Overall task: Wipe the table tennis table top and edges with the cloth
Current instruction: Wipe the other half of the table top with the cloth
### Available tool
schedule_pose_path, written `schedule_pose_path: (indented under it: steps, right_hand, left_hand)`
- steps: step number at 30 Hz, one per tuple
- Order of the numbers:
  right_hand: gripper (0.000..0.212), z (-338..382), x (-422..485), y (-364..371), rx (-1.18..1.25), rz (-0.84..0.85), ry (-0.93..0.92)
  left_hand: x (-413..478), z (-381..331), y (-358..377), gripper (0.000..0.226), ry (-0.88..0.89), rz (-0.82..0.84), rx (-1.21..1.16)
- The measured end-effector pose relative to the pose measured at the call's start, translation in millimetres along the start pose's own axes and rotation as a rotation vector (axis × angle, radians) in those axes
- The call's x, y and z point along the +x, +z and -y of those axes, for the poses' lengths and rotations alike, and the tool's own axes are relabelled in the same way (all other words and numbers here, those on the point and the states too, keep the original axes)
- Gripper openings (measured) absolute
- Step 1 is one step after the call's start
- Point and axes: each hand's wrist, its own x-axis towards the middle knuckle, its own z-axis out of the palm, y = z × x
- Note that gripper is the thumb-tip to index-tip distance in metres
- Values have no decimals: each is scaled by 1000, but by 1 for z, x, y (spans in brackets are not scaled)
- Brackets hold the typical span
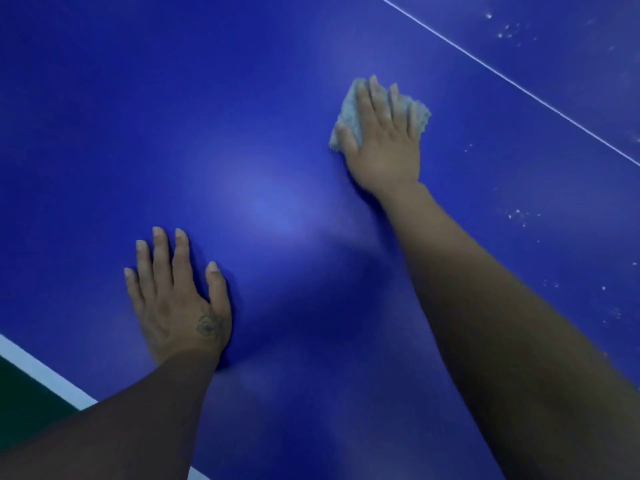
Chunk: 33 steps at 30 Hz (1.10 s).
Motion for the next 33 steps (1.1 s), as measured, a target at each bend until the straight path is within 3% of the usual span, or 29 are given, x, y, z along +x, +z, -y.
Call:
schedule_pose_path:
  steps: [7,13,19,23,33]
  right_hand:
    - [73,-97,-26,-21,28,-69,259]
    - [72,-101,-80,-22,23,-7,346]
    - [72,-61,0,-22,23,32,131]
    - [75,-77,51,-30,19,55,110]
    - [72,-158,-58,-39,60,-53,563]
  left_hand:
    - [-1,0,0,69,4,-16,-15]
    - [0,1,0,69,7,-18,-25]
    - [-1,0,-1,69,7,-20,-31]
    - [-2,1,1,70,15,-25,-25]
    - [-1,3,1,69,16,-21,-38]
